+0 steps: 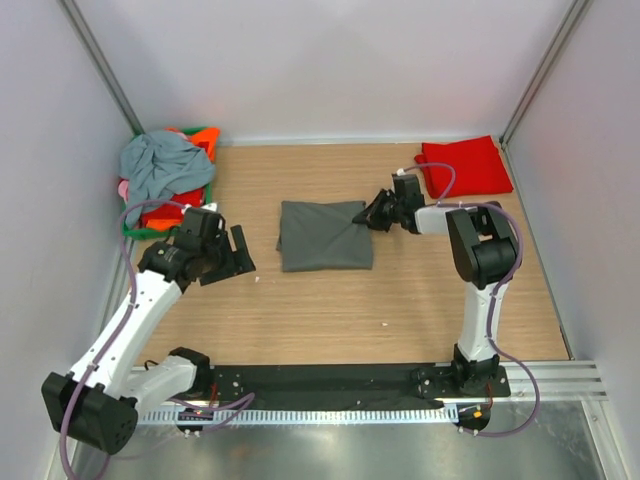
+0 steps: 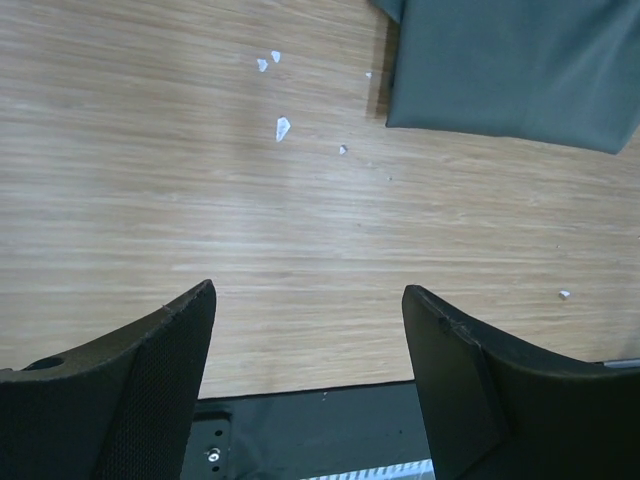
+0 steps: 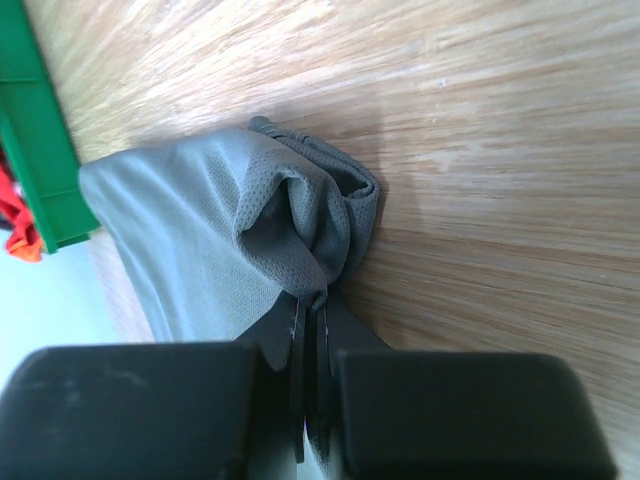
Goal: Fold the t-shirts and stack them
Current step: Neatly place the folded tshirt to the corner
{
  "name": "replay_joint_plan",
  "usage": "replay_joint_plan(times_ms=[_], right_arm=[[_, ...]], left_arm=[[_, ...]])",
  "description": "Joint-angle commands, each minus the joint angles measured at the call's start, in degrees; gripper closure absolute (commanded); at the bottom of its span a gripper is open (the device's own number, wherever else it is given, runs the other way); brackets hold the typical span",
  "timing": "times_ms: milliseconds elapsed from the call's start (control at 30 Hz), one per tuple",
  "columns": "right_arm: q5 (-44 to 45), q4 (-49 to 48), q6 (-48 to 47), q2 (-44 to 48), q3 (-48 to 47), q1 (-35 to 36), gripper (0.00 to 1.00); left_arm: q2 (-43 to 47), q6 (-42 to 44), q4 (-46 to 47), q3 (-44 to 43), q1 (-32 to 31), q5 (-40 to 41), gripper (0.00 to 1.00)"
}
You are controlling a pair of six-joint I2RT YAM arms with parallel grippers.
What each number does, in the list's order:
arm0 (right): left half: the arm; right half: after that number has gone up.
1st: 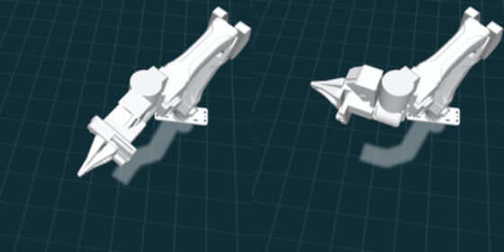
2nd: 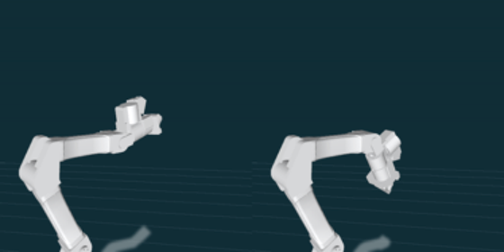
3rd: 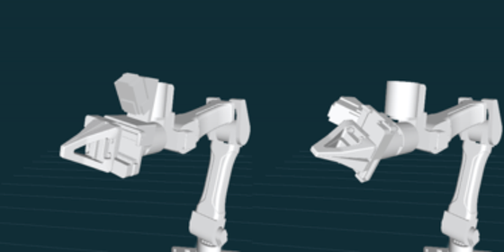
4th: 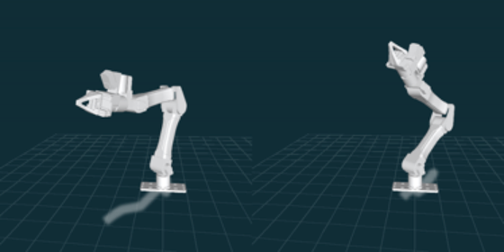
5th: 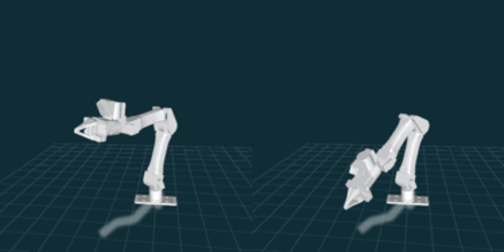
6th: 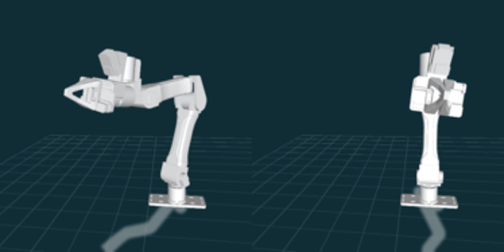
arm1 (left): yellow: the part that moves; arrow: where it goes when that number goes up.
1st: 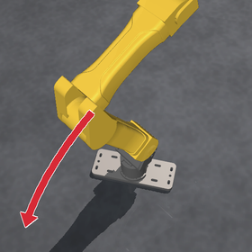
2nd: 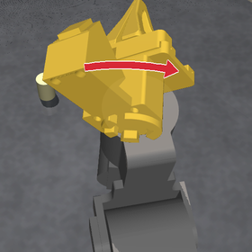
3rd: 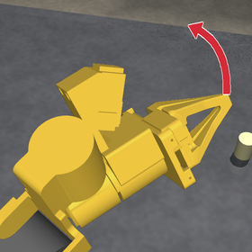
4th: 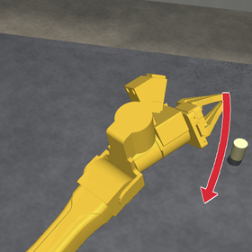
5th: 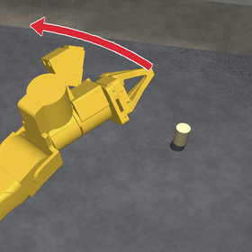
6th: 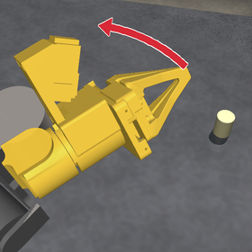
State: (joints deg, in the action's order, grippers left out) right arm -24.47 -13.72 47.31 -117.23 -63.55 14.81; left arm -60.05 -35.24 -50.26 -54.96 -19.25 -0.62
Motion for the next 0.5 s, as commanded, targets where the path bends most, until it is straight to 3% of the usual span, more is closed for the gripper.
replay_joint_plan(times_ms=[0, 233, 467], right_arm=[[2.5, 11.5, -4.0, 3.1, -8.2, -1.3, 0.99], [5.6, 35.3, -15.5, -0.9, -27.0, -4.8, 0.99], [13.2, 49.2, -25.6, -4.1, -43.3, -7.9, 0.99]], left_arm=[[3.8, 1.2, -2.9, -0.2, -0.2, 3.4, 0.24], [6.4, 4.1, -3.5, -1.1, -0.2, 4.7, 0.23], [9.7, 3.1, -1.8, 0.5, 0.1, 7.3, 0.22]])
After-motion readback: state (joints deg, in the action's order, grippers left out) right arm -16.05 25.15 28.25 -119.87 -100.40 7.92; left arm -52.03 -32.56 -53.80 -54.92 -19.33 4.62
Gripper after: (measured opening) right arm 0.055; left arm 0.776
